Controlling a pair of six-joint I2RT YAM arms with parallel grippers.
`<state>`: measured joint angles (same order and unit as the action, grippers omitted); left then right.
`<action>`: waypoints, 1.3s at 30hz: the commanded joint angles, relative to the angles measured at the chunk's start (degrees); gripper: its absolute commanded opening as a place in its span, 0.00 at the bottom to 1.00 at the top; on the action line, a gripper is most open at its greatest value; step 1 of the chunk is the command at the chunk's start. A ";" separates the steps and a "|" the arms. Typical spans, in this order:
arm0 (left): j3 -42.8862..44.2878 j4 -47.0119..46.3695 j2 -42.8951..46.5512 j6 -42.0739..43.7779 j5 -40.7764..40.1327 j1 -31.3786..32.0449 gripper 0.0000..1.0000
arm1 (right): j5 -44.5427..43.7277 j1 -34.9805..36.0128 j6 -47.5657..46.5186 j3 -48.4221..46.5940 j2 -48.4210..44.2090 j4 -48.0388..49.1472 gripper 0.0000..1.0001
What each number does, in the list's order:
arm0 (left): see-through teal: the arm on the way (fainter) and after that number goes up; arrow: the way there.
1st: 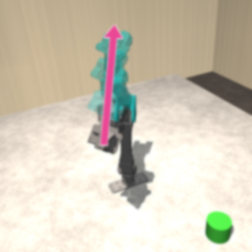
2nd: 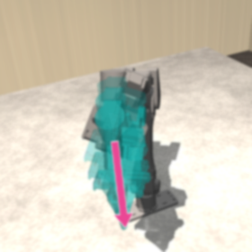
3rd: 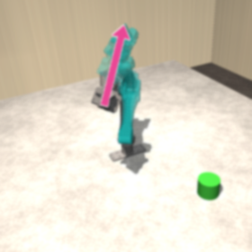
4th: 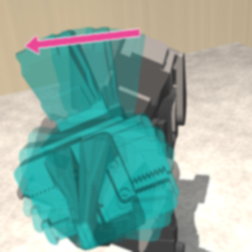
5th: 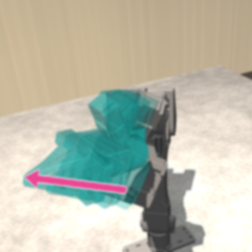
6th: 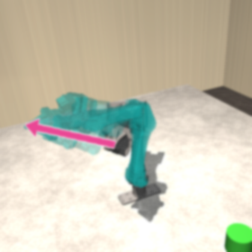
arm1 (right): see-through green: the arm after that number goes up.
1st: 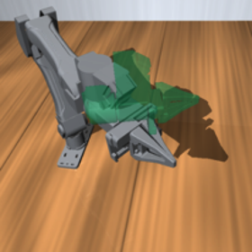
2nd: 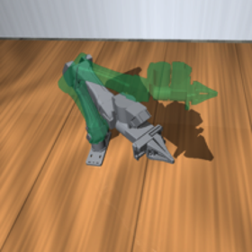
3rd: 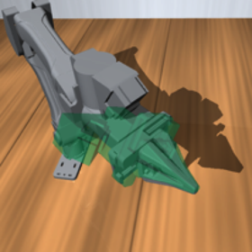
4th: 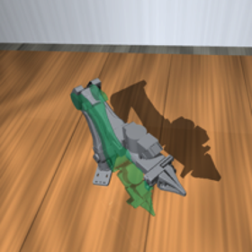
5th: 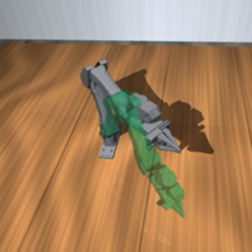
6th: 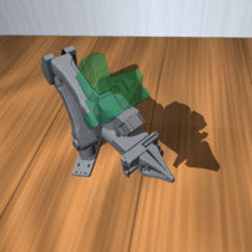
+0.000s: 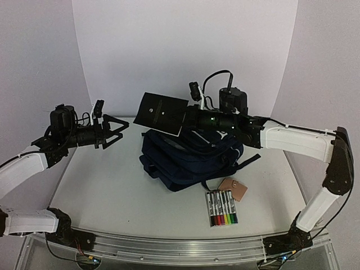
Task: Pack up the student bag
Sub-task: Pick up the book from the center of the board.
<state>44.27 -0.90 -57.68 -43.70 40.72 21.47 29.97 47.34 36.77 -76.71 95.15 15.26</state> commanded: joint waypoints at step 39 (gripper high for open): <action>3.86 0.54 -7.54 -2.05 1.17 -2.90 0.00 | -16.46 -0.44 -25.29 -3.29 -6.02 -31.58 0.71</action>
<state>47.46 -2.88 -66.70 -43.58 46.59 22.18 29.83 46.63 21.91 -76.93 92.32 -7.73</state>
